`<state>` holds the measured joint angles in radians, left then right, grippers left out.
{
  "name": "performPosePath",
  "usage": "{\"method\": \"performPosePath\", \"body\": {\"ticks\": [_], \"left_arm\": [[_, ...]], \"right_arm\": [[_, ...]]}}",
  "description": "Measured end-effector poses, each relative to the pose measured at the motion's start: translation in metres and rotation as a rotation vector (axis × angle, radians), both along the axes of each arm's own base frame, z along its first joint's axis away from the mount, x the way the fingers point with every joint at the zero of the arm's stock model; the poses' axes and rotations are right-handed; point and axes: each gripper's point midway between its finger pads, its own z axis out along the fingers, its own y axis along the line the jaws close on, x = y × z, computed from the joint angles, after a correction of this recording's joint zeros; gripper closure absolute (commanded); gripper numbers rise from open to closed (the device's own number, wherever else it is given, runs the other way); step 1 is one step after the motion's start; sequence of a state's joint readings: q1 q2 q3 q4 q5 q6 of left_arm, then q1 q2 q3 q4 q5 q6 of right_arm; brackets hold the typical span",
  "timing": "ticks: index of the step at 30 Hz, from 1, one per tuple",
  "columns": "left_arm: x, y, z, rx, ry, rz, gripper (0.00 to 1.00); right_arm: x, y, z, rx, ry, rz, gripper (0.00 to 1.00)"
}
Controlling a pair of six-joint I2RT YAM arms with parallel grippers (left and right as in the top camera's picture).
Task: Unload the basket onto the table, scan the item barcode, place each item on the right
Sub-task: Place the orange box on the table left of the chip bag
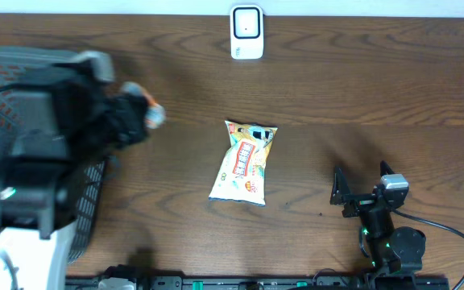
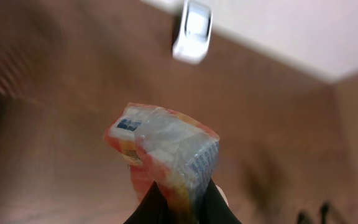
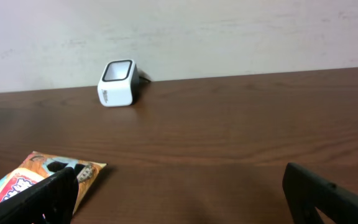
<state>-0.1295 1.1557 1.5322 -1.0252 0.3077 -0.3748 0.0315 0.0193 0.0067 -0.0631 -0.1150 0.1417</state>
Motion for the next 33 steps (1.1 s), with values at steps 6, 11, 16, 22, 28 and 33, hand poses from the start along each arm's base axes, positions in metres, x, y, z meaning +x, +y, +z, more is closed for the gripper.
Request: {"method": "performPosePath", "body": {"ticks": [6,11,16,22,28,33], "left_arm": [[0.011,-0.027,-0.098,0.200,0.241,-0.068,0.92],[0.019,-0.045,-0.183,0.336,0.439,-0.123,0.92],[0.033,-0.056,-0.242,0.420,0.543,-0.142,0.93],[0.039,-0.050,-0.294,0.505,0.643,-0.126,0.93],[0.036,-0.049,-0.322,0.526,0.710,-0.116,0.91],[0.034,-0.053,-0.323,0.526,0.712,-0.125,0.83]], "right_arm": [[0.000,0.000,0.000,0.000,0.000,0.000,0.01],[0.000,0.000,0.000,0.000,0.000,0.000,0.01],[0.000,0.000,0.000,0.000,0.000,0.000,0.01],[0.000,0.000,0.000,0.000,0.000,0.000,0.01],[0.000,0.000,0.000,0.000,0.000,0.000,0.01],[0.000,0.000,0.000,0.000,0.000,0.000,0.01]]}}
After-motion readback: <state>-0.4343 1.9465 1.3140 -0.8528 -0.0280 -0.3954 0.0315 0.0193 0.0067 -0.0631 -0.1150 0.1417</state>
